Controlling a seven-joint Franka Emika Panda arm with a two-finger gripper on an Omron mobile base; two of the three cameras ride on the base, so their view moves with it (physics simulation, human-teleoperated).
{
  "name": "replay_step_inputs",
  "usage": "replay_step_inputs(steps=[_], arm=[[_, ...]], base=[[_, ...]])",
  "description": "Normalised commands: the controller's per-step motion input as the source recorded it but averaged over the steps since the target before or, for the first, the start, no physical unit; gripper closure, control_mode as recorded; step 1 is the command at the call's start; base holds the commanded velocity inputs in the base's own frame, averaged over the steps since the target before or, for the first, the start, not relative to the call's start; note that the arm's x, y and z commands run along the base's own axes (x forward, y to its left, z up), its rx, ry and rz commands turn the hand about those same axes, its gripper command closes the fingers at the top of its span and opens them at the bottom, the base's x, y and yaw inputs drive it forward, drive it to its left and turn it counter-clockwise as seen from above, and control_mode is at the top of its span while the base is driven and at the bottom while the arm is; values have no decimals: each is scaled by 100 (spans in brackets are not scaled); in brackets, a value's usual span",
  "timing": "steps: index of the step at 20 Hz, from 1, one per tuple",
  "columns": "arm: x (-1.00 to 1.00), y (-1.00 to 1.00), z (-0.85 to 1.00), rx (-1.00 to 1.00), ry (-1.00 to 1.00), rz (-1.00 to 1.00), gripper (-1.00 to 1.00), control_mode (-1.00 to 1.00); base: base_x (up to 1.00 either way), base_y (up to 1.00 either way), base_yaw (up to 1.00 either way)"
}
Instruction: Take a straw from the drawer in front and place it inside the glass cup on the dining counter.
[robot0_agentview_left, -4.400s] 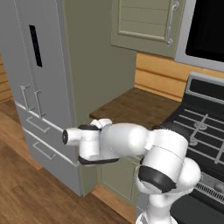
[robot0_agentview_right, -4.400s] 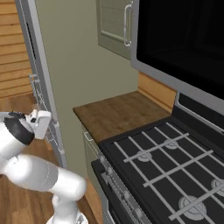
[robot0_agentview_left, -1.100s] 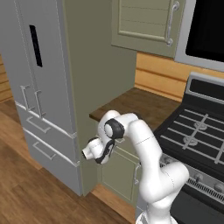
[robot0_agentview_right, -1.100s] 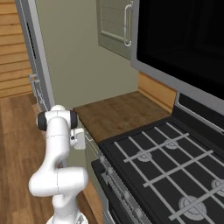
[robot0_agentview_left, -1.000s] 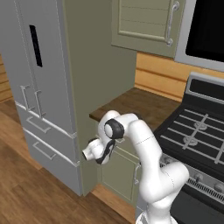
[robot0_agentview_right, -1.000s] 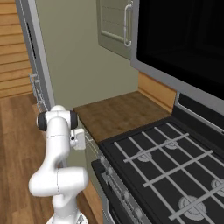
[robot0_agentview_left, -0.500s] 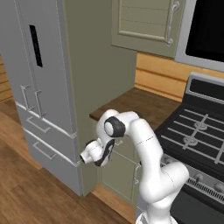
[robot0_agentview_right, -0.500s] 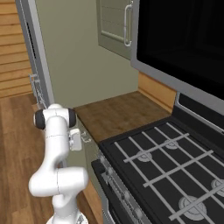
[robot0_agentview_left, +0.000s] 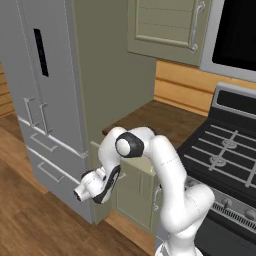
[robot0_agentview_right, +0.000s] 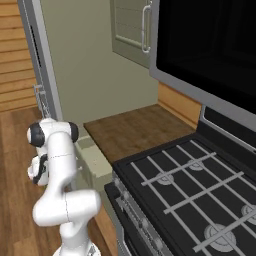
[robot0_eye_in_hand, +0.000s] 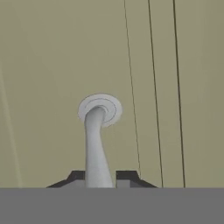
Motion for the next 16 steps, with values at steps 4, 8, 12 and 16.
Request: replay_step_inputs(steps=[4,8,12,16], arm=[[-91,100,18,9,7,7,100,-100],[-82,100,29,13,14,8,100,-100],[-79,100,30,14,15,9,-100,-100],[-60,60,49,24,14,10,-100,-100]], base=[[0,0,0],[0,0,0],[0,0,0],[0,0,0]])
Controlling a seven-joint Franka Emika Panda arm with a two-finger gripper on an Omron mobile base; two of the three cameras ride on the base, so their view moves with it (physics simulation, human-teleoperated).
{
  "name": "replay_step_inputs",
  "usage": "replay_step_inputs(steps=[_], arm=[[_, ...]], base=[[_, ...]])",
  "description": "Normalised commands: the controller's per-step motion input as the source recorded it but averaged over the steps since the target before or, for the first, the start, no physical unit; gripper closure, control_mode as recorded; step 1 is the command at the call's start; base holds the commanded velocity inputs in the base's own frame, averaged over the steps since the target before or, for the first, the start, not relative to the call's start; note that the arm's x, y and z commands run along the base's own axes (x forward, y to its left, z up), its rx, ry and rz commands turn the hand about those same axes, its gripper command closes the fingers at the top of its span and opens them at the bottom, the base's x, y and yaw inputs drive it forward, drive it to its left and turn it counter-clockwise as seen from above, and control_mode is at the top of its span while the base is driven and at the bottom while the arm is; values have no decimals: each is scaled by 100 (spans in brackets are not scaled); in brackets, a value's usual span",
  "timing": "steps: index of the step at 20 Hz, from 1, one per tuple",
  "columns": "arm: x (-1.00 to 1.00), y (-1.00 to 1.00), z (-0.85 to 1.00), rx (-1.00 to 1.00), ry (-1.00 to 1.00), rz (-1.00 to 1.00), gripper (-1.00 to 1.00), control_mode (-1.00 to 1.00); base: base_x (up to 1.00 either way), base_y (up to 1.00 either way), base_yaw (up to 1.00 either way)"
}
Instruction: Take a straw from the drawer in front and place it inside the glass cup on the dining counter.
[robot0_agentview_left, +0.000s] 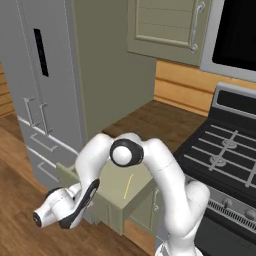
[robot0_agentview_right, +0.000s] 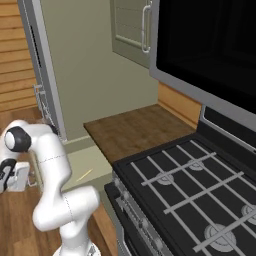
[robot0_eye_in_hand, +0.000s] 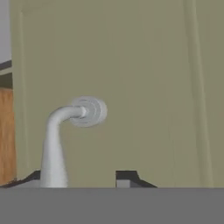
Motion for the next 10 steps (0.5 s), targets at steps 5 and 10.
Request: replay_step_inputs(steps=[5,10], arm=[[-56,21,85,39,18,12,-100,-100],[-28,13,100,49,37,3,-100,-100]], base=[[0,0,0],[0,0,0]])
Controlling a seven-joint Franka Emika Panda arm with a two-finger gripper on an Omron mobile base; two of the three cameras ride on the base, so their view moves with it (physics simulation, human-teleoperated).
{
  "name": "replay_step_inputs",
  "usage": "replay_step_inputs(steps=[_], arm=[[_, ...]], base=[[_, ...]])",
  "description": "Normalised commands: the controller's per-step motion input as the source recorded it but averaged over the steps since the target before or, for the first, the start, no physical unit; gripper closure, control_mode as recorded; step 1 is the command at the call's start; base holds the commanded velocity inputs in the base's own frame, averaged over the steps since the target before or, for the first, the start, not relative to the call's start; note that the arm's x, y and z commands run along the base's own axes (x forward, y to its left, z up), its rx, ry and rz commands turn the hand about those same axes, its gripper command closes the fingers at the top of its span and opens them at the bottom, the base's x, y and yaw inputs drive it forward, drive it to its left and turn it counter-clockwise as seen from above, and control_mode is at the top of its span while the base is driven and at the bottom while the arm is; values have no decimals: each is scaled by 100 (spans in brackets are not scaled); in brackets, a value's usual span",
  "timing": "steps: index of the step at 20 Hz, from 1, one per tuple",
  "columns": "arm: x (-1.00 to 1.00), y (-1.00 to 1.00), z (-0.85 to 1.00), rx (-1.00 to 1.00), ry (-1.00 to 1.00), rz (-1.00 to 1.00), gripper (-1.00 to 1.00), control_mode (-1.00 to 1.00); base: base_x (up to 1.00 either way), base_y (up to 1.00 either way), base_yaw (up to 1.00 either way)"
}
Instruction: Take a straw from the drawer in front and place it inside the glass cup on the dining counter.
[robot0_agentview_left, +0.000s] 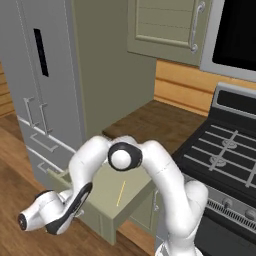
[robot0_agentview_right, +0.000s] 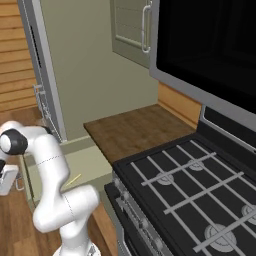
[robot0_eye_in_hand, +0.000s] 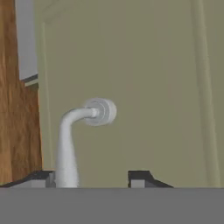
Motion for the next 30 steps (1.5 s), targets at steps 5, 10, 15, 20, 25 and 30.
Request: replay_step_inputs(steps=[5,10,15,20,25,30], arm=[[0,17,91,55,65,0,-100,-100],[-18,6,77,48,50,0,-100,-100],[-37,-47,76,20,2,-1,-100,-100],[18,-78,13,12,5,-5,-100,-100],[61,-68,0,10,10,0,-100,-100],[75,-24,-6,9,4,1,-100,-100]], base=[[0,0,0],[0,0,0],[0,0,0],[0,0,0],[0,0,0],[0,0,0]])
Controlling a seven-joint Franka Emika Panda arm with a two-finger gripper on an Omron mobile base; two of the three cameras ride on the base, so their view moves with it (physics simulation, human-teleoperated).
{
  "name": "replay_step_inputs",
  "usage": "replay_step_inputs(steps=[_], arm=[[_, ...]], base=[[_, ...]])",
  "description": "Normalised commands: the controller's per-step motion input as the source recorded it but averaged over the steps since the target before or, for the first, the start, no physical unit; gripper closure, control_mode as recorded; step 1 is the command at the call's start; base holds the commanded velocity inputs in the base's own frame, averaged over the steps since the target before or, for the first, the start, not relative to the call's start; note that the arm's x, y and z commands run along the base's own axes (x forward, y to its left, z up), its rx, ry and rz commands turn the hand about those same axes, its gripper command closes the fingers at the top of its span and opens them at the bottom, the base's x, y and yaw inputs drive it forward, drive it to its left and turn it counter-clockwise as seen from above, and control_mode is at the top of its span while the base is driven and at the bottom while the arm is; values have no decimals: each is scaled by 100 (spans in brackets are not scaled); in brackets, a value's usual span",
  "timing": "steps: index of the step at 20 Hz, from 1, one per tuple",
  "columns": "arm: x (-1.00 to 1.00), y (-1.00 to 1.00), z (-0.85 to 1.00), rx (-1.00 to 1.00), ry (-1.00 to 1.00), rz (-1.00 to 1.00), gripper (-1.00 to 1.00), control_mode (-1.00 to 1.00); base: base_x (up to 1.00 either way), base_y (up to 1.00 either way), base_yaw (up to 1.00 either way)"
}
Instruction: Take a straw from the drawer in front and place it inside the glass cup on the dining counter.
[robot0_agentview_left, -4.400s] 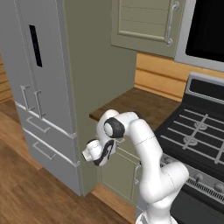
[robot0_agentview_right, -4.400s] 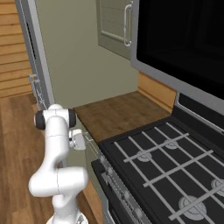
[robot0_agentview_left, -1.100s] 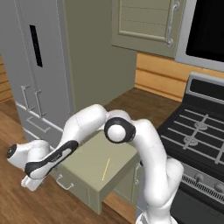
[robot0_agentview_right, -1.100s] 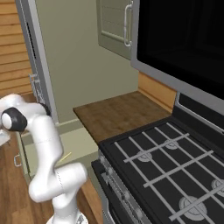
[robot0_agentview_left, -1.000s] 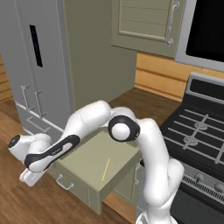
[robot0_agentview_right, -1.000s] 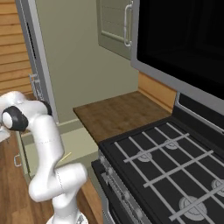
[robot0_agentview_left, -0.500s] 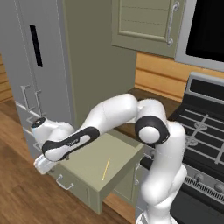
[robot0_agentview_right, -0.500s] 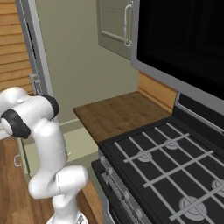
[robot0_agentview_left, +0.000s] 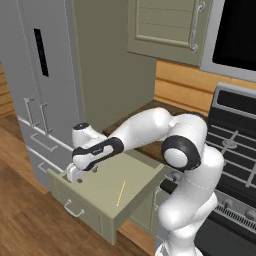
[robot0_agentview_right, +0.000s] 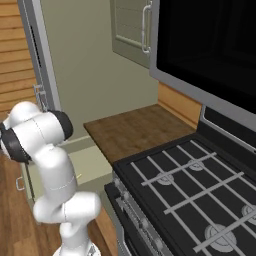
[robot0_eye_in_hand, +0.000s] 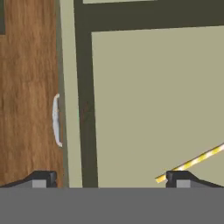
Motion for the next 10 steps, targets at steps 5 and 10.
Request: replay_step_inputs(steps=[5,10], arm=[[84,0,-47,0,1,2,-100,-100],[56,0,-57,0,0,5,-100,-100]], base=[[0,0,0],[0,0,0]])
